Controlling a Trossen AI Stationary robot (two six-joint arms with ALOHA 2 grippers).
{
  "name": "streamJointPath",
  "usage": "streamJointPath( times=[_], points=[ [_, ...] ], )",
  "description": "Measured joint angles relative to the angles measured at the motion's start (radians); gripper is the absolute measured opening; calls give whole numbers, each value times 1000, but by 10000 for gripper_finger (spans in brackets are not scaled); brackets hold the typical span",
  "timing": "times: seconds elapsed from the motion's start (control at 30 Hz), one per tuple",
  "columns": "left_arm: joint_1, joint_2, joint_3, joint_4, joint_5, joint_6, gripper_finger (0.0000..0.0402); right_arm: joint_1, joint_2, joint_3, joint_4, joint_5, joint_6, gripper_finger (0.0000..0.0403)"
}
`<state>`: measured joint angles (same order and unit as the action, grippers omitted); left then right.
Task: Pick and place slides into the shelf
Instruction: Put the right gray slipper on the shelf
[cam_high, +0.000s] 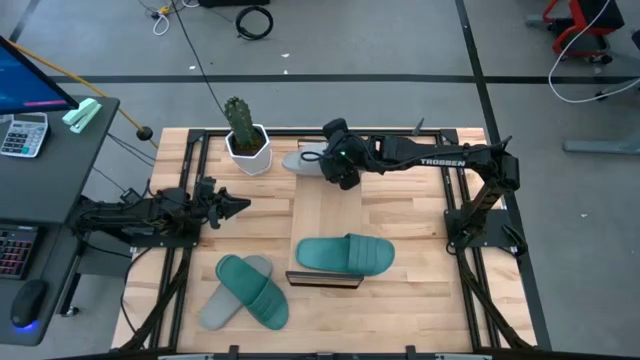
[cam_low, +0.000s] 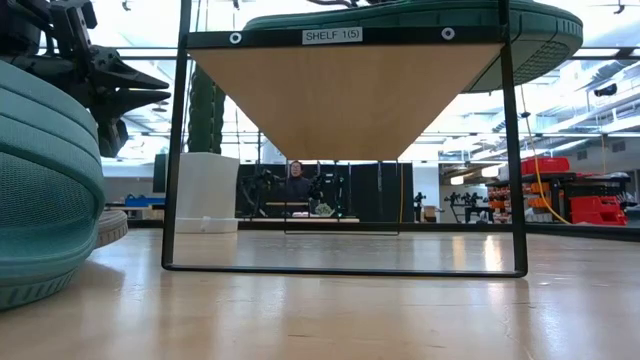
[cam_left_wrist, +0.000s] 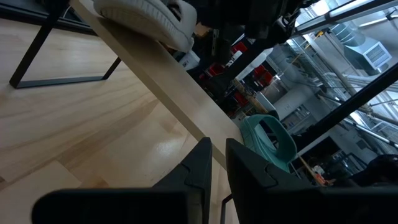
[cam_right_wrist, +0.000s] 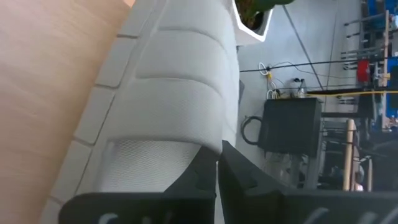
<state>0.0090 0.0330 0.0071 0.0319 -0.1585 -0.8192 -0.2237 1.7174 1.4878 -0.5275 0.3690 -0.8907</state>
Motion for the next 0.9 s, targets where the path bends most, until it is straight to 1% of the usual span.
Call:
streamJointPath(
  times=[0.23, 0.37, 0.63, 0.9],
  points=[
    [0, 0, 0, 0, 0, 0, 53, -5, -1, -19, -8, -67, 12, 2],
    [0, 0, 0, 0, 0, 0, 53, -5, -1, -19, -14, -96, 52, 8],
    [0, 0, 0, 0, 0, -6, 52, -5, 0, -19, -71, -141, 98, 57],
    [0, 0, 0, 0, 0, -7, 52, -5, 0, -19, -81, -131, 128, 108]
  ],
)
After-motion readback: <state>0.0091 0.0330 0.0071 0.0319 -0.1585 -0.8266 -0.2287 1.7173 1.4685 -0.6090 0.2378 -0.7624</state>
